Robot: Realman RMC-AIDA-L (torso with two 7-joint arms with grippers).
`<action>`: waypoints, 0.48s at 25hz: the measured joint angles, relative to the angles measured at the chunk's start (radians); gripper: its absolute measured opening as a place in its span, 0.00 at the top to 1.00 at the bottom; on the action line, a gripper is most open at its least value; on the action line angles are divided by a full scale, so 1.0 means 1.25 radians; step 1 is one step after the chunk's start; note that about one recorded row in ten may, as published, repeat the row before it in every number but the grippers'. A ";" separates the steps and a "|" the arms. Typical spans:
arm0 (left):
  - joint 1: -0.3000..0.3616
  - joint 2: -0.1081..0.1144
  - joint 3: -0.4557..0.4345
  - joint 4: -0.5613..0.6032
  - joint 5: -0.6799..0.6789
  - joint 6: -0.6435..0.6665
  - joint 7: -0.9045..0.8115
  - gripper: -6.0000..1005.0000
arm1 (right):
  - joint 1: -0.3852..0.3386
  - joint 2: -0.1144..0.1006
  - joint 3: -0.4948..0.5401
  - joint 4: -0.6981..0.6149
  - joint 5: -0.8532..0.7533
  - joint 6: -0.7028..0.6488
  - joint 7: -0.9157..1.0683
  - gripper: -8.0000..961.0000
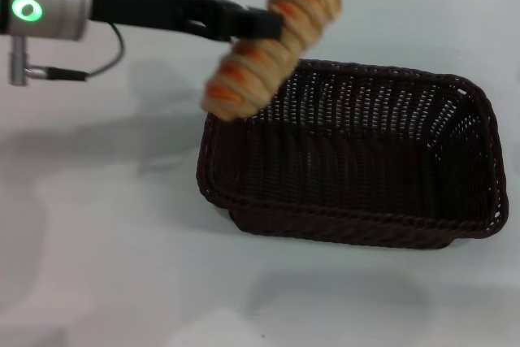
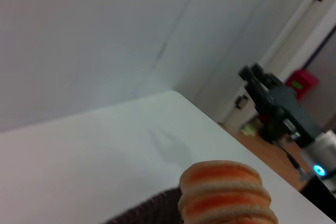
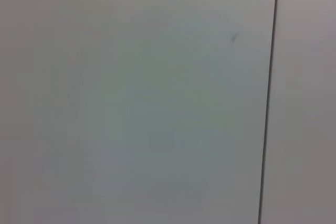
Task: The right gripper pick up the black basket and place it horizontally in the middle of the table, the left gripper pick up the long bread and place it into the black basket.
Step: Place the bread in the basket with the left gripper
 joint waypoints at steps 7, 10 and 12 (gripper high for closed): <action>-0.014 -0.002 0.079 0.074 -0.003 0.056 0.004 0.83 | 0.002 0.000 0.000 -0.003 0.000 -0.004 0.000 0.65; -0.020 -0.002 0.109 0.111 -0.001 0.092 0.002 0.84 | 0.002 0.000 -0.001 -0.003 0.000 -0.005 0.000 0.65; -0.020 -0.003 0.112 0.114 -0.003 0.095 0.005 0.84 | 0.002 0.000 -0.001 -0.003 0.000 -0.005 0.000 0.65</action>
